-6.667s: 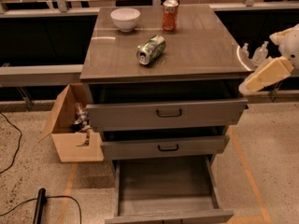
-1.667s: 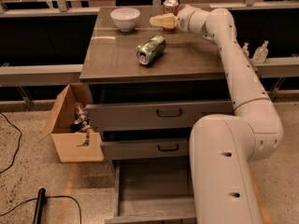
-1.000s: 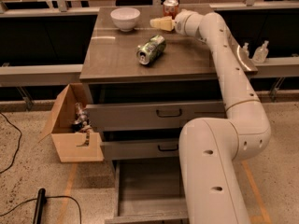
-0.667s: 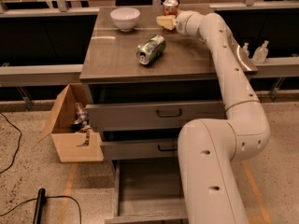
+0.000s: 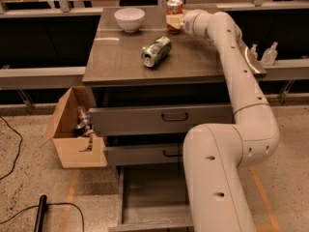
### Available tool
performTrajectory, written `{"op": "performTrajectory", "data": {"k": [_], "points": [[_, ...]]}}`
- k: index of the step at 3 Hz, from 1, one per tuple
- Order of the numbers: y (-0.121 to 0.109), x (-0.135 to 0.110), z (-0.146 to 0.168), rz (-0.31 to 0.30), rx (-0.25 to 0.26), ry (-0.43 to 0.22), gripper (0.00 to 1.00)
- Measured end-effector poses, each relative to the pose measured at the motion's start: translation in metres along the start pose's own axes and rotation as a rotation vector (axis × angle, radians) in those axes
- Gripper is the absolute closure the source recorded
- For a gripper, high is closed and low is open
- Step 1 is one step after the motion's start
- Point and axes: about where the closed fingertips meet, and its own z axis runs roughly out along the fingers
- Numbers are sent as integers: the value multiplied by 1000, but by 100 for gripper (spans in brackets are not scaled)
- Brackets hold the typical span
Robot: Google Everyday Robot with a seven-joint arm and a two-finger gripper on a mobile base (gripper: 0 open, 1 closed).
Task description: Place coke can into bottom drawer
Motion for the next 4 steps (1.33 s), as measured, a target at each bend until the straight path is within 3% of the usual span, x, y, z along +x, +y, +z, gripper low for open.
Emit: {"op": "performTrajectory", "data": {"k": [1, 3, 4], "points": [[-8, -22, -17, -5, 6, -16, 100], [-25, -73, -69, 39, 26, -4, 100], [-40, -140, -121, 53, 94, -96, 100]]}}
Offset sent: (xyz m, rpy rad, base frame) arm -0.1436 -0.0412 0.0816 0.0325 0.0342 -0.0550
